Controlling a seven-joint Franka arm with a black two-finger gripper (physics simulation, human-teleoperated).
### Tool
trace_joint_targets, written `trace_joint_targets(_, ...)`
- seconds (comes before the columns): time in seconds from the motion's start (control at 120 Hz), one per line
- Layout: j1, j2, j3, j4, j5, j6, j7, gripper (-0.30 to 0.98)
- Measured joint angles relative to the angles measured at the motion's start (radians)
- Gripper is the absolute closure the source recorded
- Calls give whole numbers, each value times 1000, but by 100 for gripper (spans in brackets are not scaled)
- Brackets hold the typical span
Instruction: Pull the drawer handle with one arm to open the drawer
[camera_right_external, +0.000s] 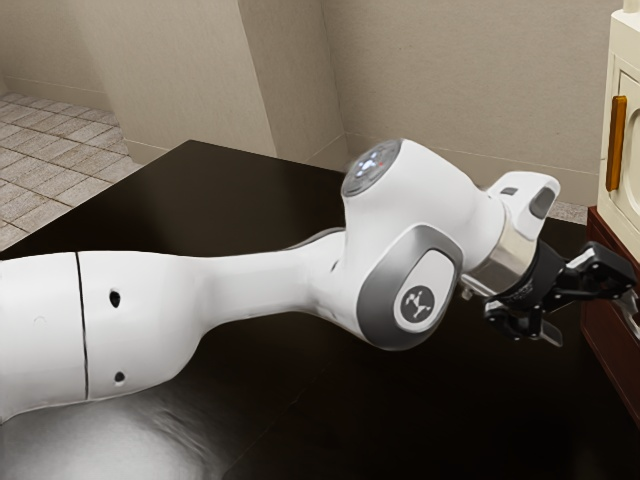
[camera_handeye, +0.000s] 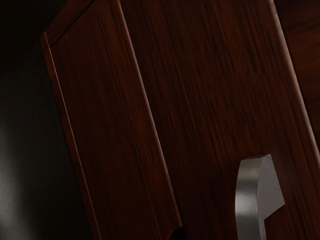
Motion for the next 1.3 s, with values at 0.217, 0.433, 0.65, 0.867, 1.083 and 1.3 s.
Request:
trace_joint_targets(0.217,-4,15,0,7,9,0,3,1)
trace_joint_targets(0.433,-11,32,0,7,8,2,4,1)
trace_joint_targets(0.65,-12,-1,14,-5,10,-13,4,1)
trace_joint_targets(0.867,-11,-7,17,-15,7,-38,3,1)
trace_joint_targets(1.083,-10,-43,16,-48,6,-58,3,1)
trace_joint_targets(1.3,-11,-87,14,-92,6,-78,2,1)
